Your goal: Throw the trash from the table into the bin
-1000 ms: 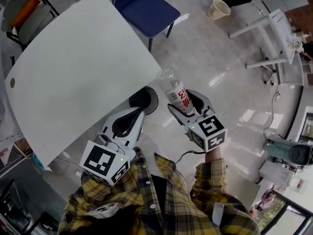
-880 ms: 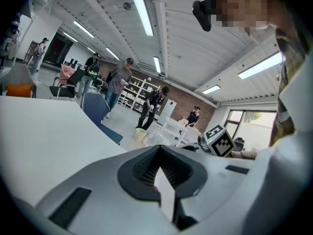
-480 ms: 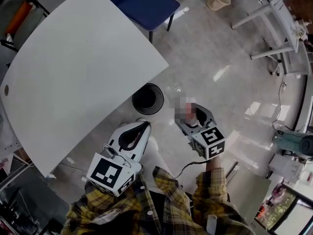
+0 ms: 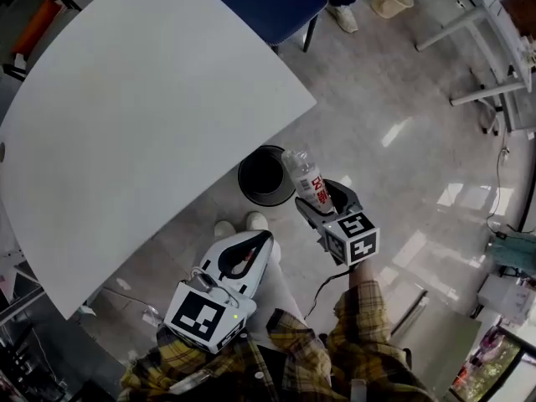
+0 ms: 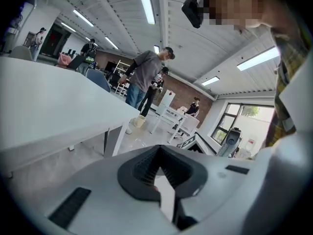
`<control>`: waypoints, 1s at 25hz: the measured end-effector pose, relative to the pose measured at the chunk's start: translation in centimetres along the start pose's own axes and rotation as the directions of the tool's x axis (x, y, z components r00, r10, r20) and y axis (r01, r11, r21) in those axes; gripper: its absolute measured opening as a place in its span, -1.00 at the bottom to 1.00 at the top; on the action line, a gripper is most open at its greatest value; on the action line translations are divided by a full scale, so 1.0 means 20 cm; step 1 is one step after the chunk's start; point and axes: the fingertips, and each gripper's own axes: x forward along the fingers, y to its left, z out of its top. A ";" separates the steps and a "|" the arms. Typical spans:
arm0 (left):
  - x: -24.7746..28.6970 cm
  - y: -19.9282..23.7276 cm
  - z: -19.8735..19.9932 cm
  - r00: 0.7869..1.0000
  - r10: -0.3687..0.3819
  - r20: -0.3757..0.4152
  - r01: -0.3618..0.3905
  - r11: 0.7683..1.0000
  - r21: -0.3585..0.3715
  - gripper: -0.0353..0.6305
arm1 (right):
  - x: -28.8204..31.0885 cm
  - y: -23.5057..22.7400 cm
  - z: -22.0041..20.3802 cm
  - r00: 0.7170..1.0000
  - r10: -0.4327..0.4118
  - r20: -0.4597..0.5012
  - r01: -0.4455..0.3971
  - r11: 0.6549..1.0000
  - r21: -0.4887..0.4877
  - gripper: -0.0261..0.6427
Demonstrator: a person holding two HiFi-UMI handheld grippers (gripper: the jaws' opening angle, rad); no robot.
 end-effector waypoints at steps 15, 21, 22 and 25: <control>0.22 0.21 -0.50 0.999 -0.015 -0.042 0.013 0.999 -0.043 -0.88 | 0.81 -0.18 -0.56 0.998 0.046 -0.034 -0.040 0.987 0.153 -0.02; 0.32 0.28 -0.67 0.998 -0.034 -0.058 0.032 0.999 -0.043 -0.87 | 1.02 -0.27 -0.76 0.997 0.040 -0.065 -0.027 0.981 0.191 -0.02; 0.33 0.30 -0.70 0.998 -0.033 -0.059 0.030 0.999 -0.045 -0.88 | 1.06 -0.28 -0.80 0.996 0.044 -0.073 -0.029 0.979 0.199 -0.02; 0.35 0.35 -0.77 0.998 -0.029 -0.063 0.026 0.999 -0.046 -0.88 | 1.19 -0.31 -0.91 0.993 0.056 -0.103 -0.031 0.971 0.236 -0.02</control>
